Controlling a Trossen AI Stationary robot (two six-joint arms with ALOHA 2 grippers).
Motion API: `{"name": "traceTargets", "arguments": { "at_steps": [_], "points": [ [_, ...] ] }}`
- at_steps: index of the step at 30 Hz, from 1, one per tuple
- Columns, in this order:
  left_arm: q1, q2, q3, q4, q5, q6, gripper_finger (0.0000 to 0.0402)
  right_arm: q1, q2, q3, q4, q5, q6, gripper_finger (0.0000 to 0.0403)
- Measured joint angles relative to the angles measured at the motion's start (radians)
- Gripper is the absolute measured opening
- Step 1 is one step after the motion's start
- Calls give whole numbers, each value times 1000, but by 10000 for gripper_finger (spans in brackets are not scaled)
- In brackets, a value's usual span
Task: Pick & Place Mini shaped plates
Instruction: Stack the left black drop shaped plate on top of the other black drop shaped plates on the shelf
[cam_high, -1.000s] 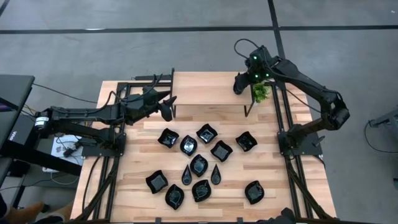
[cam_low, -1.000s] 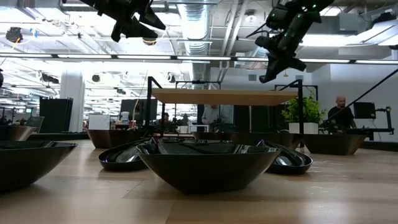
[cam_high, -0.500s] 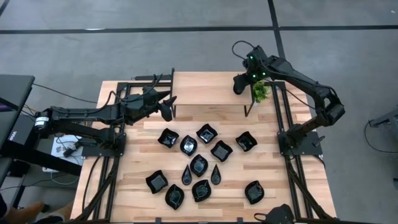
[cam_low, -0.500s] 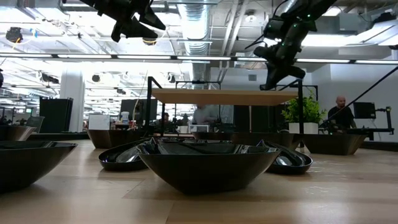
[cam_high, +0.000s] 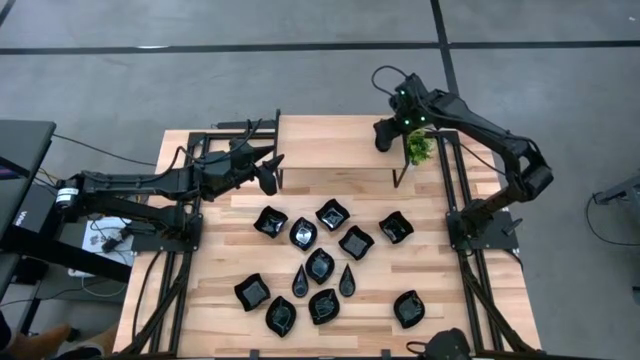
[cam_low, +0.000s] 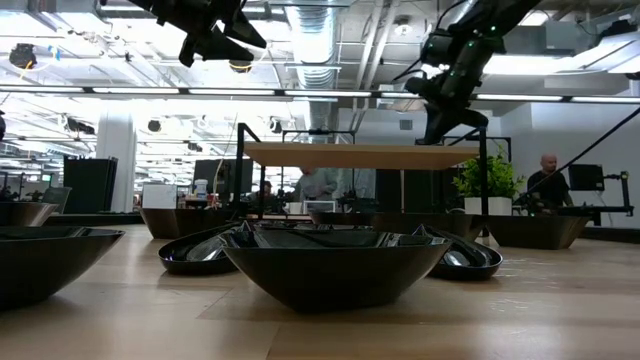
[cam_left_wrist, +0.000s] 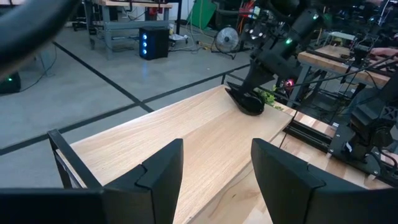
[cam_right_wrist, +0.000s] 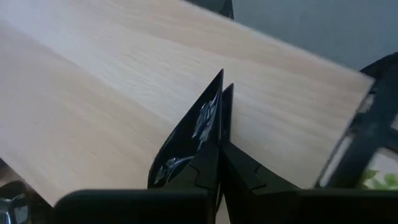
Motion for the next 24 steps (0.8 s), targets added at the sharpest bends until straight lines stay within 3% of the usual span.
{"name": "traceTargets", "arguments": {
  "at_steps": [24],
  "points": [
    [0, 0, 0, 0, 0, 23, 191, 3, 6, 0, 1, -3, 12, 6]
  ]
}}
